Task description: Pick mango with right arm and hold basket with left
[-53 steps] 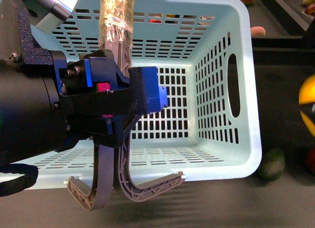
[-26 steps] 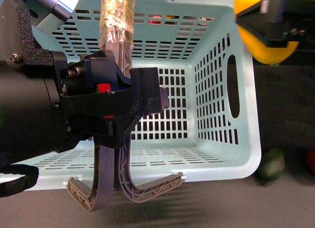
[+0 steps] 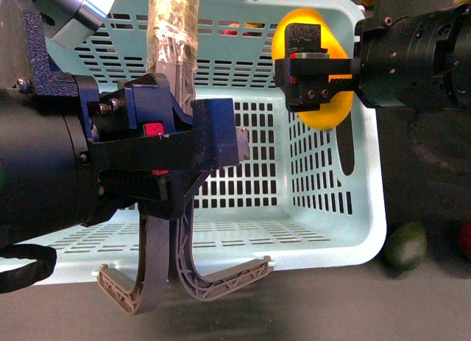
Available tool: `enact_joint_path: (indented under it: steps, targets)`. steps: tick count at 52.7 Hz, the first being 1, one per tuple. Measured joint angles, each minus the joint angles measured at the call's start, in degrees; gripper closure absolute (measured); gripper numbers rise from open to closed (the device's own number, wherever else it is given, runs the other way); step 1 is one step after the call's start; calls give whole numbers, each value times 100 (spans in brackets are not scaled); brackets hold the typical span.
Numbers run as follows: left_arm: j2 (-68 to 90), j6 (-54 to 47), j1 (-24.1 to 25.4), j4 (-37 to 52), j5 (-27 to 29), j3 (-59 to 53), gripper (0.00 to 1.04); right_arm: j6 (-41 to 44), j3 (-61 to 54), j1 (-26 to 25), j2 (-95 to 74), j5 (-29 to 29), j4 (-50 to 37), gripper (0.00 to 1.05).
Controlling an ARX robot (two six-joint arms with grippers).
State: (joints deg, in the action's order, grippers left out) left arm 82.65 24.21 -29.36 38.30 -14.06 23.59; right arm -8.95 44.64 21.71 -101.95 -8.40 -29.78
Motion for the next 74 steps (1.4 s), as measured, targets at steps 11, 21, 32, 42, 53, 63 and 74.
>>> enact_joint_path:
  steps: [11,21,32,42,53,63,74]
  targets:
    - [2,-20,-2,-2,11,0,96,-144,-94,4,413,275,-166,8]
    - [22,70,-4,-2,17,-4,96,-337,-767,-181,1805,868,-208,8]
    - [22,46,-4,-2,11,0,96,-920,-2107,-881,4415,1709,581,8]
    - [22,39,-4,-2,-7,0,96,-1547,-2809,-1386,6015,2522,1408,8]
    - [22,20,-4,0,-7,0,96,-1700,-2865,-1434,6242,2573,1438,8]
    - [22,28,0,0,2,0,96,-1073,-3139,-1672,6290,1696,721,19]
    - [22,28,0,0,9,0,96,544,-3652,-2151,6763,890,391,52]
